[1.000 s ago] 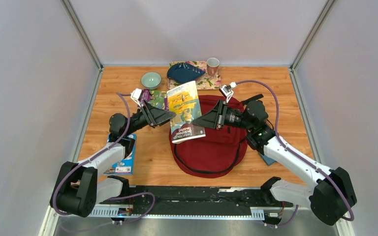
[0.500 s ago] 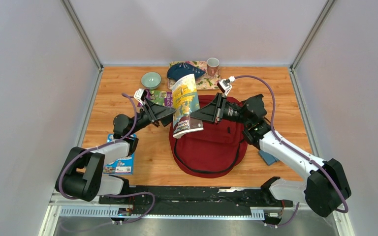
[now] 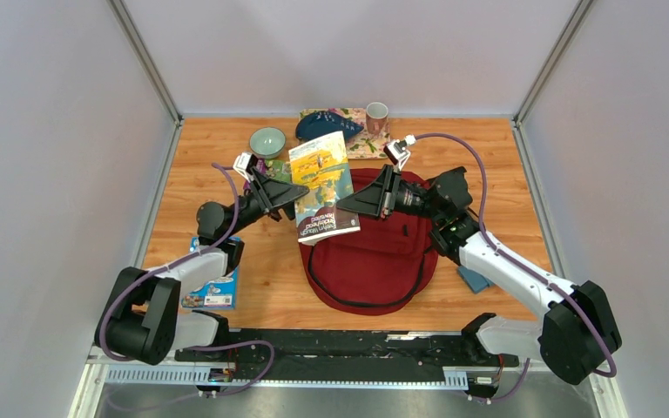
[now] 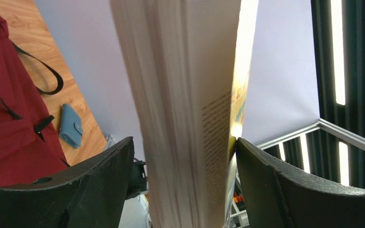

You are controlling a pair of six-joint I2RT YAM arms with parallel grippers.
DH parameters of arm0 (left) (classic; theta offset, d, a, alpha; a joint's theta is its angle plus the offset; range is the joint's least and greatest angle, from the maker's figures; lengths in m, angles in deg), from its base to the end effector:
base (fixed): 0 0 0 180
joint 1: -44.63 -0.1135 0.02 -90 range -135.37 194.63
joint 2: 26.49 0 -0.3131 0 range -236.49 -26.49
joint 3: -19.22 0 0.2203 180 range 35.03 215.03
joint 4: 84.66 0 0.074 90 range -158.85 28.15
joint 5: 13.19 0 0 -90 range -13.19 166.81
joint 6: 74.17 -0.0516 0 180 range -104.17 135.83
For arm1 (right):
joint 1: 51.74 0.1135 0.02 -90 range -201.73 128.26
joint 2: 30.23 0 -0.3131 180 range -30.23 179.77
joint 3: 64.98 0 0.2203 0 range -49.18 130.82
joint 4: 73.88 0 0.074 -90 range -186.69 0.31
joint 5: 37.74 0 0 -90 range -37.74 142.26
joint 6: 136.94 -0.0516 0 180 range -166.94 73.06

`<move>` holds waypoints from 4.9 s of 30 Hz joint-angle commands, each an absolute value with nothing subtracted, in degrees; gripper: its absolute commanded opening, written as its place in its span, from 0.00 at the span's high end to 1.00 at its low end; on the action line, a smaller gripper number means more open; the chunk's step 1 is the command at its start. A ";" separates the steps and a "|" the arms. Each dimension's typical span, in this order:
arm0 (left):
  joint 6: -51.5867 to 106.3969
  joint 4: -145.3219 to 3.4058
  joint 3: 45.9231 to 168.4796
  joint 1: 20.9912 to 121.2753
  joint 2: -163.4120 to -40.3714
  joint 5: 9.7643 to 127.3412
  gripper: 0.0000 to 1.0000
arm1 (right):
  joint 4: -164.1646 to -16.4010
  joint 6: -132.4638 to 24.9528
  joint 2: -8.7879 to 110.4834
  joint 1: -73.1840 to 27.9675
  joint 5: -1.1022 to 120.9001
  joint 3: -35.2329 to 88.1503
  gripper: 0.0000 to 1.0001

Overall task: Pack the student bag
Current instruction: Pick up the book from the center of the board, then place the book in the student bag.

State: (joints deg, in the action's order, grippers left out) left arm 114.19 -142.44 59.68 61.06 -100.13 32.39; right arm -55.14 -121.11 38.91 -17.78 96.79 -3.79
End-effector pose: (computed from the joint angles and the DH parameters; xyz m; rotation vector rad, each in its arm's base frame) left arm 0.1979 -0.0960 0.3395 -0.2391 1.5979 -2.0889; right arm 0.1751 0.1616 0.3963 -0.1970 1.8070 1.9857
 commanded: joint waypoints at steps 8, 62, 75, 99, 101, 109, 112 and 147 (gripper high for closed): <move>115.41 -163.69 64.56 61.86 -96.97 32.61 0.15 | -45.92 -124.11 38.41 -17.46 101.03 1.89 1.00; 93.69 -138.98 53.93 70.47 -81.50 70.22 1.00 | -62.36 -115.41 26.98 -8.84 67.64 -14.37 0.29; 99.14 -148.04 51.91 72.84 -85.54 73.12 1.00 | -52.52 -118.13 36.21 -8.93 69.22 -11.30 0.29; 104.24 -156.39 50.24 75.40 -91.70 69.89 0.98 | -44.42 -118.66 41.49 -7.70 65.01 -10.94 0.94; 103.54 -154.64 49.45 75.31 -90.91 67.42 0.67 | -47.39 -116.39 38.69 -8.05 64.39 -11.29 1.00; 68.49 -91.18 62.67 74.78 -82.13 49.03 0.27 | -80.33 -99.60 16.55 -9.20 44.55 -11.21 1.00; 55.17 -75.24 67.01 75.22 -80.37 53.34 0.26 | -96.15 -94.69 9.16 -9.28 35.05 -8.23 1.00; 13.71 -46.70 95.95 109.15 -117.10 52.55 0.26 | -131.88 -94.93 -7.82 -9.37 16.66 -0.13 1.00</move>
State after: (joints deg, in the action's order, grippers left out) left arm 14.98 -44.08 95.19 108.73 -116.20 52.28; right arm -137.13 -93.99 -6.73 -9.52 18.72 -2.65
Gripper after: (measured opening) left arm 0.748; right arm 0.279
